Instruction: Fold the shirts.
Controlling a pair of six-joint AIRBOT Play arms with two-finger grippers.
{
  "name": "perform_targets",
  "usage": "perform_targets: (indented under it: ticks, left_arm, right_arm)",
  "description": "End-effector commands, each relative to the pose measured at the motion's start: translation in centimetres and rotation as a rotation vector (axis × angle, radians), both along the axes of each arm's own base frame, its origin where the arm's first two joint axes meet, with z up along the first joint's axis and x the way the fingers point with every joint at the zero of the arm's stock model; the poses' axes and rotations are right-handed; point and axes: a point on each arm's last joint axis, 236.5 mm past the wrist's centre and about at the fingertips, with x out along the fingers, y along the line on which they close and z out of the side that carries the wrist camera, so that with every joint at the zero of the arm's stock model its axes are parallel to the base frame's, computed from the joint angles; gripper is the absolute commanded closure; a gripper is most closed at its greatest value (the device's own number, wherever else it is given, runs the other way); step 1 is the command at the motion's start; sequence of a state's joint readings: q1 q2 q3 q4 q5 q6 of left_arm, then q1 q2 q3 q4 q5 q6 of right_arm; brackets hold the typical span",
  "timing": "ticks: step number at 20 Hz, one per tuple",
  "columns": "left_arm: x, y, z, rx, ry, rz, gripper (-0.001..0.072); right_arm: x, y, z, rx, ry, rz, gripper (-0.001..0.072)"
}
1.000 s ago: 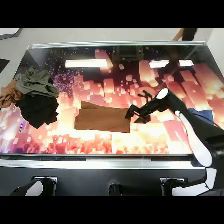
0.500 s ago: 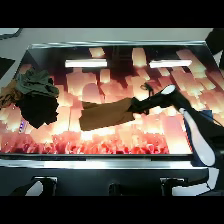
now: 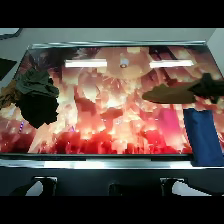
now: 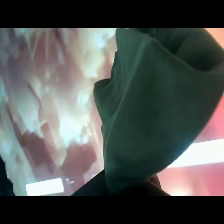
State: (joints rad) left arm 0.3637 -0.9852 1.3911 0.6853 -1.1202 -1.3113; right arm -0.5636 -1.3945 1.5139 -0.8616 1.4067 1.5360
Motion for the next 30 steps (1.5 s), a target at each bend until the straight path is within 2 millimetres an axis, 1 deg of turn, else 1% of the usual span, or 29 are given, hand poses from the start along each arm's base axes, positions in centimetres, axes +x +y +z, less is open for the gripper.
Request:
perform_targets:
  ticks: [1,3,5,8,10,11,12,14,15,16,17,19,20,21,22,23,25,27,30]
  left_arm:
    - [-0.3,-0.3,-0.3,0.013,0.010,-0.020,0.0680]
    - [-0.3,-0.3,-0.4,0.013,0.012,-0.023,0.0680]
    - [-0.3,-0.3,-0.4,0.013,0.012,-0.023,0.0680]
    - [-0.3,-0.3,-0.4,0.013,0.012,-0.023,0.0680]
    - [-0.3,-0.3,-0.4,0.013,0.012,-0.023,0.0680]
    - [-0.3,-0.3,-0.4,0.013,0.012,-0.023,0.0680]
    - [-0.3,-0.3,-0.4,0.013,0.012,-0.023,0.0679]
    - [-0.3,-0.3,-0.4,0.022,0.007,-0.027,0.0680]
    - [-0.3,-0.3,-0.3,0.025,0.005,-0.028,0.0680]
    - [-0.3,-0.3,-0.3,0.025,0.005,-0.028,0.0679]
    - [-0.3,-0.3,-0.3,0.026,0.004,-0.028,0.0680]
    - [-0.3,-0.3,-0.4,0.026,0.004,-0.027,0.0680]
    - [-0.3,-0.3,-0.3,0.026,0.004,-0.028,0.0680]
    - [-0.4,-0.3,-0.3,0.026,0.004,-0.028,0.0680]
    - [-0.4,-0.3,-0.3,0.026,0.003,-0.028,0.0680]
    - [-0.4,-0.3,-0.3,0.026,0.003,-0.028,0.0680]
    - [-0.4,-0.3,-0.3,0.026,0.003,-0.027,0.0680]
    - [-0.4,-0.3,-0.3,0.026,0.003,-0.028,0.0680]
    - [-0.4,-0.3,-0.3,0.026,0.003,-0.028,0.0680]
  right_arm:
    - [-4.0,-8.0,1.6,-0.013,0.022,-0.238,0.0667]
    - [-5.1,-11.0,2.0,0.000,0.017,-0.347,0.0667]
    - [-6.2,-12.8,2.4,-0.003,0.008,-0.406,0.0667]
    - [-7.7,-14.4,3.9,-0.027,-0.023,-0.470,0.0667]
    - [-8.9,-15.8,5.1,-0.033,-0.044,-0.551,0.0667]
    - [-9.6,-16.2,5.3,-0.027,-0.039,-0.575,0.0667]
    - [-10.5,-16.0,4.9,-0.014,-0.004,-0.577,0.0667]
    - [-12.8,-14.6,3.2,-0.004,0.125,-0.538,0.0667]
    - [-14.3,-13.8,2.3,0.014,0.208,-0.536,0.0667]
    - [-15.9,-13.5,1.4,0.004,0.292,-0.534,0.0667]
    - [-18.2,-13.7,0.3,-0.030,0.394,-0.537,0.0667]
    - [-22.9,-15.2,-1.3,-0.133,0.592,-0.587,0.0667]
    - [-24.7,-15.8,-2.0,-0.169,0.664,-0.609,0.0667]
    - [-25.9,-15.9,-2.8,-0.188,0.713,-0.620,0.0667]
    - [-26.4,-15.7,-3.9,-0.184,0.736,-0.619,0.0667]
    - [-26.5,-15.3,-5.2,-0.173,0.743,-0.615,0.0667]
    - [-26.9,-14.4,-8.1,-0.140,0.774,-0.600,0.0667]
    - [-27.1,-14.1,-10.6,-0.130,0.786,-0.598,0.0667]
    - [-27.7,-13.5,-13.4,-0.118,0.812,-0.601,0.0666]
